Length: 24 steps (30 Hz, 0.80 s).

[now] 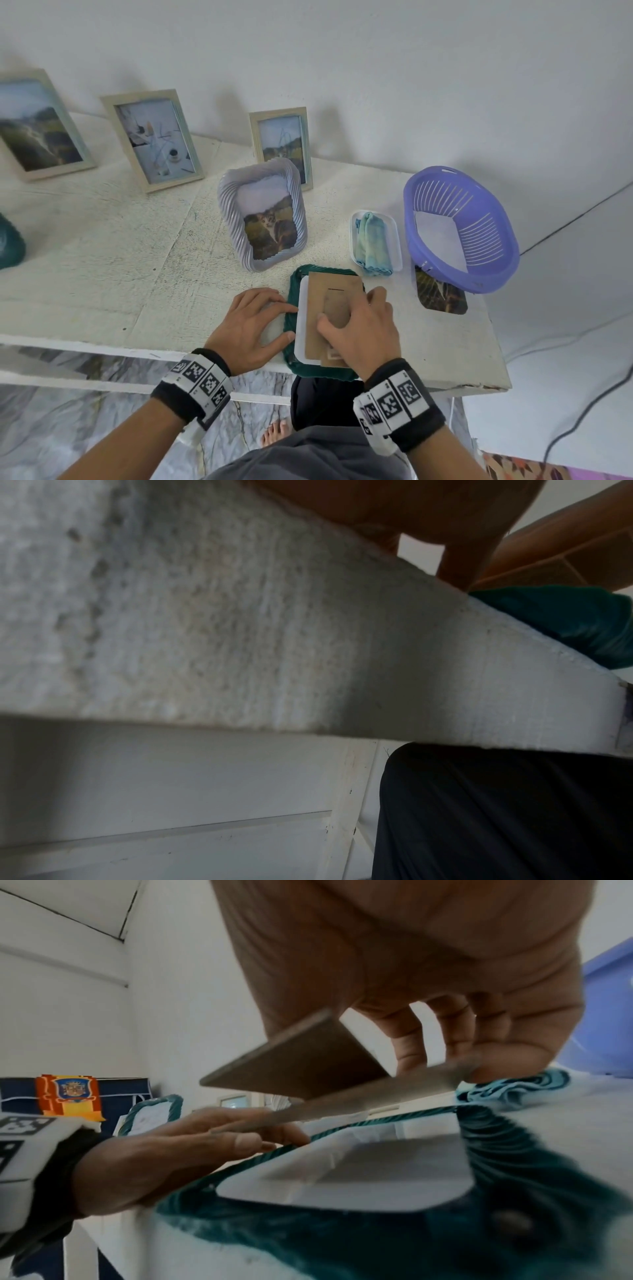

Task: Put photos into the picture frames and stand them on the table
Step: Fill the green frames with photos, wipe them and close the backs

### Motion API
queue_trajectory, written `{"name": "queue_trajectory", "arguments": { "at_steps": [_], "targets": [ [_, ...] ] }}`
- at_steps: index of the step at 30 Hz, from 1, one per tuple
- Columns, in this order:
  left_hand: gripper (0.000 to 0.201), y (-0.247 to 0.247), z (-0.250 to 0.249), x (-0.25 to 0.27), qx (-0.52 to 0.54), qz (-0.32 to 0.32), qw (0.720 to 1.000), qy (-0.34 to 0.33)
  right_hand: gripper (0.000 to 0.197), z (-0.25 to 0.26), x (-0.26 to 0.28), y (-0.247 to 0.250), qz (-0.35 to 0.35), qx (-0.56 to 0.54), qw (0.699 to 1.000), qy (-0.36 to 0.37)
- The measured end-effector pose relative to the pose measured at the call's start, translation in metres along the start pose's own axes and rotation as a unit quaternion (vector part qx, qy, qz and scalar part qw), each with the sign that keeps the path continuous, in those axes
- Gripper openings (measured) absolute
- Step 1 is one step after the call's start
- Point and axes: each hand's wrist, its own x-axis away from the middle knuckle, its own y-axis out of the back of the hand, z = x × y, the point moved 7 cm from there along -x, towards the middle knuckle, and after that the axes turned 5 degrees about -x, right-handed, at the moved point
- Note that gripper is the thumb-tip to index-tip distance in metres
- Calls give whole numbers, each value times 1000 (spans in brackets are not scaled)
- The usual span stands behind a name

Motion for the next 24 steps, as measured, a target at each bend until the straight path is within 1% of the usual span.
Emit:
{"name": "queue_trajectory", "arguments": {
  "at_steps": [5,17,24],
  "targets": [
    [40,0,0,0,1,-5,1000,-4,70,5,-3,-17,11,15,1000,4],
    [39,-1,0,0,-7,-4,1000,-4,83,-1,-3,-26,21,7,1000,-3],
    [40,0,0,0,-10,-1,1000,-6,79,-3,-2,-25,27,20,999,-9]
  ]
}}
